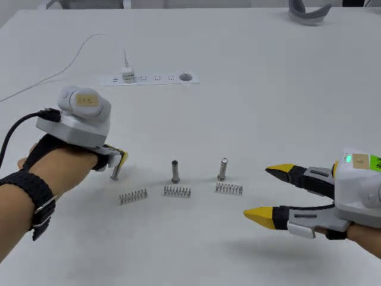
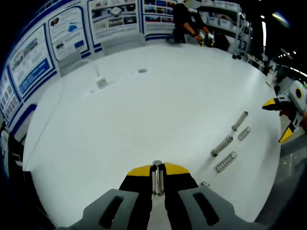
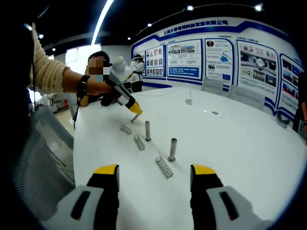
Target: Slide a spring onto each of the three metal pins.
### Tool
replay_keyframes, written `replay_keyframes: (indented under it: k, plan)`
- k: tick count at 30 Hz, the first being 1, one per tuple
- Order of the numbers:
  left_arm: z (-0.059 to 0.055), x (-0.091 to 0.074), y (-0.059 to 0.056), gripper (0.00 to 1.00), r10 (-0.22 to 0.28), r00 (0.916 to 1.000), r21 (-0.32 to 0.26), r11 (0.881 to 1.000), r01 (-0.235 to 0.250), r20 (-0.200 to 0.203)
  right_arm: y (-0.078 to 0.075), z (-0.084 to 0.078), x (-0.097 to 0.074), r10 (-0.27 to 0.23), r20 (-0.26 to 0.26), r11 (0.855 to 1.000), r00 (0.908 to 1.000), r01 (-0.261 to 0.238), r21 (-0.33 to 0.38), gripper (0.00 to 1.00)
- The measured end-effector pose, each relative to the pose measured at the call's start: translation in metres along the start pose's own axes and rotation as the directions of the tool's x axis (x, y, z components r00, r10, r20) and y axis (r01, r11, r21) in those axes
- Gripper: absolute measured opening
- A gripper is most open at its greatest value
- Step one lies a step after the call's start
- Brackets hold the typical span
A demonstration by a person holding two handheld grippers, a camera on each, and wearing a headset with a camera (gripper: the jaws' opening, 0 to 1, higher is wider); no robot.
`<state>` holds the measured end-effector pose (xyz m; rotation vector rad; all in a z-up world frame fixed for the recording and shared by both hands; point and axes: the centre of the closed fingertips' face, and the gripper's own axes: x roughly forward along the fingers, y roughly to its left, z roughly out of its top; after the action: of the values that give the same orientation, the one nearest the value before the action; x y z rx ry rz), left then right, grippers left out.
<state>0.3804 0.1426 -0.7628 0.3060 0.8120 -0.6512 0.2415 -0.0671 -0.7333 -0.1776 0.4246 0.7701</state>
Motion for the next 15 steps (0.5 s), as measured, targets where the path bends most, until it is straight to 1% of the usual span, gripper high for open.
replay_keyframes:
  k: [7, 10, 15]
  plan:
    - [-0.004, -0.006, -0.003, 0.07, 0.002, 0.9997, -0.015, 1.000, -0.002, 0.024, 0.001, 0.001, 0.001, 0.005, 0.000, 1.000, 1.0000, -0.005, -0.005, 0.61]
    - [-0.003, -0.009, -0.005, 0.07, 0.009, 0.9988, -0.015, 1.000, -0.008, 0.048, 0.001, 0.001, 0.002, 0.010, 0.000, 1.000, 0.9999, -0.010, -0.005, 0.61]
    - [-0.003, -0.013, -0.007, 0.07, 0.013, 0.9979, -0.025, 1.000, -0.011, 0.063, 0.002, 0.000, 0.002, 0.016, 0.000, 1.000, 0.9999, -0.016, -0.006, 0.61]
